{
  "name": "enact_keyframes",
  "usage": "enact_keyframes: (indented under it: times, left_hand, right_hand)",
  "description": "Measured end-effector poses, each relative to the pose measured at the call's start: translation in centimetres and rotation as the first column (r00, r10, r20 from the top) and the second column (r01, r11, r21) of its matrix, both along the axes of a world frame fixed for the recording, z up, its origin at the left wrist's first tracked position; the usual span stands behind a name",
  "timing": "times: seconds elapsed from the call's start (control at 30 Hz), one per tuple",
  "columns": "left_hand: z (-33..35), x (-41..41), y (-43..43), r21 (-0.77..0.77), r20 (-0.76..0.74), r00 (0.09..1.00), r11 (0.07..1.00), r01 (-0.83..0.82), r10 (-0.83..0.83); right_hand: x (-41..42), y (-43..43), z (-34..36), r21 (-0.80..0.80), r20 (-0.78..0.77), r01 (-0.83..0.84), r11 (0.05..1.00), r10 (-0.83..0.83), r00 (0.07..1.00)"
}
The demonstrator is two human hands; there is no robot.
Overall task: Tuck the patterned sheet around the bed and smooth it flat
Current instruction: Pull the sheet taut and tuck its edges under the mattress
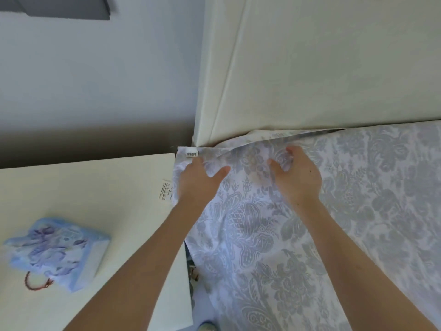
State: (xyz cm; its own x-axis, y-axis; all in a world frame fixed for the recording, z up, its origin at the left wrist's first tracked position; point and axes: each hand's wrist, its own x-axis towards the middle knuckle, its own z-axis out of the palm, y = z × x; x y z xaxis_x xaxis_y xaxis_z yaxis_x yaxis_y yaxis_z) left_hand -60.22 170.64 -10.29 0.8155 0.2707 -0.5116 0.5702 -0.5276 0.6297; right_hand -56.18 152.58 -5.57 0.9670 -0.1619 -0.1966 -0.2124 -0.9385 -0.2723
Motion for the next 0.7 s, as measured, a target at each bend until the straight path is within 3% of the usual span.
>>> enact_keyframes:
  times: [0.1,0.2,0.27,0.37,0.47,0.57,0.63,0.7]
  left_hand:
    - [-1.2,0.3,-1.6,-0.255,0.041,0.993,0.962,-0.1,0.114]
    - [-1.3,0.4,-1.1,-0.179,0.127,0.984,0.978,-0.104,0.128]
    - [-0.7,0.7,0.2,-0.085,0.216,0.967,0.989,-0.121,0.137]
    - [0.0,1.2,1.8,0.083,0.324,0.94,0.986,-0.143,0.109]
    - [-0.9,1.7,1.4,0.106,0.249,0.946,0.965,-0.238,0.206]
    - [-1.7,2.1,-0.2,0.117,0.14,0.954,0.953,-0.281,0.264]
    - [-1.5,1.6,-0.6,0.174,0.213,0.954,0.953,-0.248,0.209]
    - [-0.9,0.8,-0.5,0.21,0.438,0.898,0.968,-0.137,0.032]
  right_hand:
    - [-1.7,-1.0,-0.2,0.013,-0.231,-0.026,1.0,0.028,0.973]
    - [-4.5,-0.9,-1.5,-0.077,-0.304,-0.164,0.983,0.134,0.943]
    - [-5.3,-0.6,-2.4,-0.165,-0.269,-0.221,0.961,0.172,0.948]
    - [-4.4,0.4,-2.2,-0.062,-0.108,-0.166,0.984,0.159,0.981]
    - [-2.2,1.2,-1.1,0.06,-0.022,-0.161,0.985,0.163,0.986]
    - [0.2,1.5,-1.1,0.057,-0.022,-0.195,0.979,0.197,0.98]
    - [1.3,1.7,-1.9,0.043,-0.013,-0.234,0.971,0.235,0.972]
    - [2.0,1.8,-2.4,0.078,-0.014,-0.229,0.97,0.23,0.973]
